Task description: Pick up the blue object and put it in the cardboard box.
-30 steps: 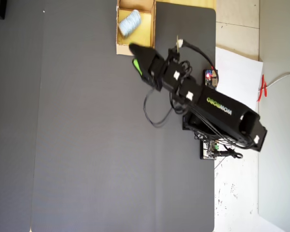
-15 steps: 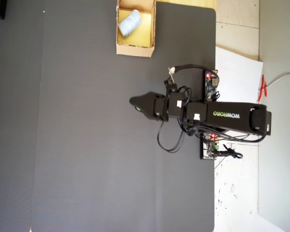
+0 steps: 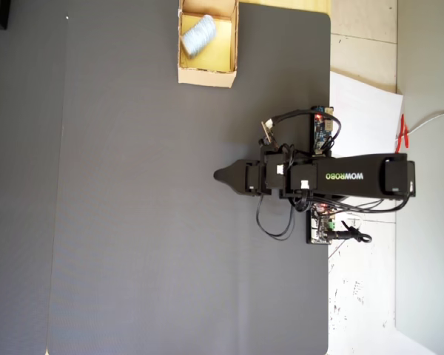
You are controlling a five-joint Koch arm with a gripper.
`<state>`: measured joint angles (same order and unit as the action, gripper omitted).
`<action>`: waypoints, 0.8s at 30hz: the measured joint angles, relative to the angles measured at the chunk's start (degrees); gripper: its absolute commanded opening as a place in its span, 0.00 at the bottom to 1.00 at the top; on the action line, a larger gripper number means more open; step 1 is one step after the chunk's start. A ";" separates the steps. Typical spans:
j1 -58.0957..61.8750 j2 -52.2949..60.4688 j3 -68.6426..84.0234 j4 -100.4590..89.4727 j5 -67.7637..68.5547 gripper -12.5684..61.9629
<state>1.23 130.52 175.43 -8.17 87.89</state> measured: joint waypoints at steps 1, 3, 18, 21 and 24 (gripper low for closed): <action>-0.09 0.00 0.35 -0.09 0.09 0.63; -0.09 0.00 0.53 -0.18 0.00 0.63; 0.00 0.00 0.97 4.66 0.18 0.63; 0.09 0.00 0.97 4.66 0.18 0.63; 0.09 0.09 0.97 4.66 0.18 0.63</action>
<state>1.32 130.61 176.40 -3.52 88.07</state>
